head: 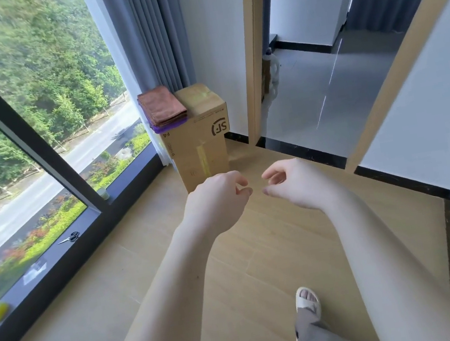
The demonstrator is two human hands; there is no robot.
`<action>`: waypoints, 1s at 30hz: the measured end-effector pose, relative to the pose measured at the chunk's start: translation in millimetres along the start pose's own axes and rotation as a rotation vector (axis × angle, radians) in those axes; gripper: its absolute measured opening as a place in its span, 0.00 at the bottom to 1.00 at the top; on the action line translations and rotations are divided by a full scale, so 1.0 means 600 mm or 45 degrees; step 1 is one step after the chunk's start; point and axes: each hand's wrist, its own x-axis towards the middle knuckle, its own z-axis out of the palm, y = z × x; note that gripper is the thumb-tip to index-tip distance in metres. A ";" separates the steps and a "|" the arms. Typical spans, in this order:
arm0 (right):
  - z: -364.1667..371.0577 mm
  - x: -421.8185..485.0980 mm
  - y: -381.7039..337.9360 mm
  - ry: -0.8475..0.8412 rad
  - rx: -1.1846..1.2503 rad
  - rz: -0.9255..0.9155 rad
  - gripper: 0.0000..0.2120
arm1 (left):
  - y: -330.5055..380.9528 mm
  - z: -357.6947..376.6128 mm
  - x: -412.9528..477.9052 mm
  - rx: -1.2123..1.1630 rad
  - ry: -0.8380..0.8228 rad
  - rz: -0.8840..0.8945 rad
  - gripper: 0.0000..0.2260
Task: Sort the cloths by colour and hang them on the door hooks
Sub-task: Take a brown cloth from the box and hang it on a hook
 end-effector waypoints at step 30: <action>-0.179 0.488 0.008 -0.271 -0.026 -0.214 0.13 | 0.061 -0.047 0.441 0.060 0.105 -0.331 0.11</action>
